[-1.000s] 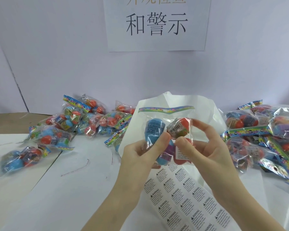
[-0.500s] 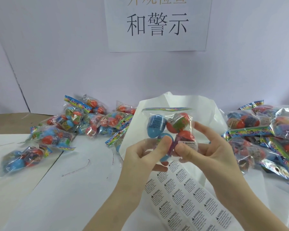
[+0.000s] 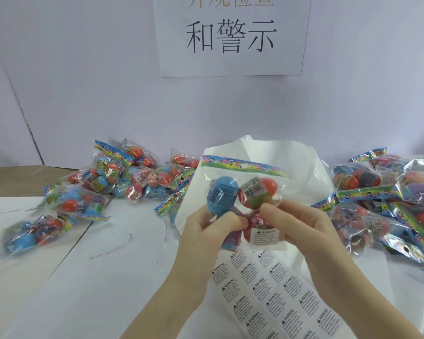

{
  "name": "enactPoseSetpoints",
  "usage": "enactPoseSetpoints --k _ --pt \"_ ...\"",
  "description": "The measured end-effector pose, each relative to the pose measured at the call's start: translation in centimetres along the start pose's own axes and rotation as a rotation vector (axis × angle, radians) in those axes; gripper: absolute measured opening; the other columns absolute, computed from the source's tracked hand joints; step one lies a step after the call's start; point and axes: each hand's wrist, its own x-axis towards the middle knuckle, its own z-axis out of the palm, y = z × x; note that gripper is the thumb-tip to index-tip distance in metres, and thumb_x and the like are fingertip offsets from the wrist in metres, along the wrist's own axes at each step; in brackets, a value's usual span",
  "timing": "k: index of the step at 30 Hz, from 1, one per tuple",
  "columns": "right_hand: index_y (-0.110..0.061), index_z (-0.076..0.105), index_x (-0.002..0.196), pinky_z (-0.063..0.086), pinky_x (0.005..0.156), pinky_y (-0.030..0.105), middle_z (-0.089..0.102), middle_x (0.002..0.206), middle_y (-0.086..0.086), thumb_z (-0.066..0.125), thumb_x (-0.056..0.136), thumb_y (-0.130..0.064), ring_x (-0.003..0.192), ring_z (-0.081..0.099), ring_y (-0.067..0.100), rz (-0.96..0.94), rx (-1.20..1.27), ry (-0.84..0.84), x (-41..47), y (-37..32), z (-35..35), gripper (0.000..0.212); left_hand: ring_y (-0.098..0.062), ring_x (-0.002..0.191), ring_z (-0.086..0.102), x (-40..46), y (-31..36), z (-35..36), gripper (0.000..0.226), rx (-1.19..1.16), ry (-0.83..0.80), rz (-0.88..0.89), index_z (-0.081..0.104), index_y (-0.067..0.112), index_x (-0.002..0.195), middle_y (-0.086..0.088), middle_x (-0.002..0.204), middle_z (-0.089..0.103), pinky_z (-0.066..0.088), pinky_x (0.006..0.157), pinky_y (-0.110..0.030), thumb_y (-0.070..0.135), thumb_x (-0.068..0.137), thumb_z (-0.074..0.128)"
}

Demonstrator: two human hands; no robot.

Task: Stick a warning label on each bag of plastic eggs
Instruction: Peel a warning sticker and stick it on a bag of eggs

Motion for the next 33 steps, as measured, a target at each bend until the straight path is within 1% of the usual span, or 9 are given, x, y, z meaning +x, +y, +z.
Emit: enactPoseSetpoints --k 8,12,15,17,21,24,26,29,33 --pt "-0.017 0.074 0.066 0.044 0.068 0.026 0.068 0.063 0.0 0.06 0.056 -0.019 0.06 0.06 0.006 0.078 0.029 0.101 0.7 0.4 -0.4 0.017 -0.006 0.055 0.059 -0.1 -0.3 0.3 0.013 0.046 -0.06 0.097 0.069 0.019 0.061 0.002 0.06 0.065 0.049 0.054 -0.016 0.031 0.067 0.066" --pt "-0.008 0.069 0.064 0.047 0.056 0.02 0.067 0.06 0.005 0.062 0.056 -0.024 0.052 0.057 0.011 0.096 0.015 0.133 0.6 0.3 -0.3 0.019 -0.009 0.052 0.061 0.1 -0.2 0.1 0.022 0.05 0.007 0.091 0.073 0.011 0.06 -0.003 0.057 0.067 0.048 0.056 -0.015 0.028 0.053 0.085" --pt "-0.002 0.065 0.063 0.044 0.063 0.033 0.064 0.056 0.008 0.066 0.061 -0.033 0.053 0.055 0.019 0.085 0.004 0.122 0.4 0.4 -0.4 0.03 -0.016 0.06 0.061 0.3 -0.3 -0.2 0.048 -0.028 0.071 0.044 0.071 0.0 0.059 -0.018 0.066 0.065 0.049 0.066 -0.021 0.046 0.047 0.074" --pt "-0.003 0.065 0.063 0.045 0.06 0.03 0.064 0.055 0.009 0.067 0.062 -0.034 0.051 0.057 0.021 0.079 0.026 0.107 0.3 0.3 -0.4 0.031 -0.018 0.064 0.061 0.3 -0.3 -0.1 0.05 -0.007 0.098 0.057 0.07 0.0 0.056 -0.02 0.07 0.063 0.05 0.07 -0.024 0.05 0.049 0.069" --pt "-0.002 0.067 0.062 0.047 0.045 0.02 0.063 0.052 0.01 0.067 0.063 -0.028 0.043 0.059 0.017 0.06 0.114 0.104 0.3 -0.1 -0.5 0.025 -0.006 0.057 0.06 0.0 -0.4 0.4 0.054 0.152 0.109 0.125 0.071 0.009 0.055 -0.006 0.06 0.067 0.047 0.064 -0.01 0.061 0.054 0.058" --pt "-0.007 0.068 0.06 0.045 0.043 0.02 0.062 0.054 0.007 0.071 0.066 -0.022 0.043 0.056 0.013 -0.025 0.135 0.226 0.2 0.1 -0.2 0.017 0.002 0.07 0.063 -0.1 -0.7 0.4 0.049 0.312 0.133 0.159 0.072 0.028 0.075 0.011 0.079 0.072 0.044 0.064 -0.008 0.074 0.06 0.064" --pt "-0.012 0.068 0.061 0.047 0.048 0.02 0.064 0.057 0.0 0.08 0.07 -0.022 0.048 0.056 0.01 -0.149 -0.02 0.402 0.1 0.7 0.0 0.018 0.005 0.081 0.059 -0.2 -1.0 0.4 0.052 0.398 0.215 0.19 0.064 0.034 0.091 0.019 0.096 0.063 0.043 0.064 -0.007 0.072 0.056 0.069" --pt "-0.028 0.063 0.066 0.044 0.059 0.013 0.066 0.069 -0.016 0.081 0.065 -0.035 0.06 0.057 0.005 -0.308 -0.335 0.585 0.1 1.1 0.4 0.02 0.003 0.075 0.058 -0.2 -1.0 0.5 0.045 0.326 0.26 0.201 0.064 0.029 0.086 0.016 0.091 0.063 0.042 0.061 -0.007 0.062 0.057 0.074" --pt "-0.034 0.064 0.081 0.04 0.065 0.009 0.066 0.074 -0.016 0.075 0.067 -0.039 0.072 0.057 0.002 -0.457 -0.461 0.437 -0.1 1.2 0.9 0.019 -0.007 0.083 0.066 -0.4 -0.9 0.9 0.057 0.174 -0.025 0.08 0.068 0.022 0.092 0.012 0.089 0.071 0.054 0.075 -0.023 0.065 0.055 0.058"
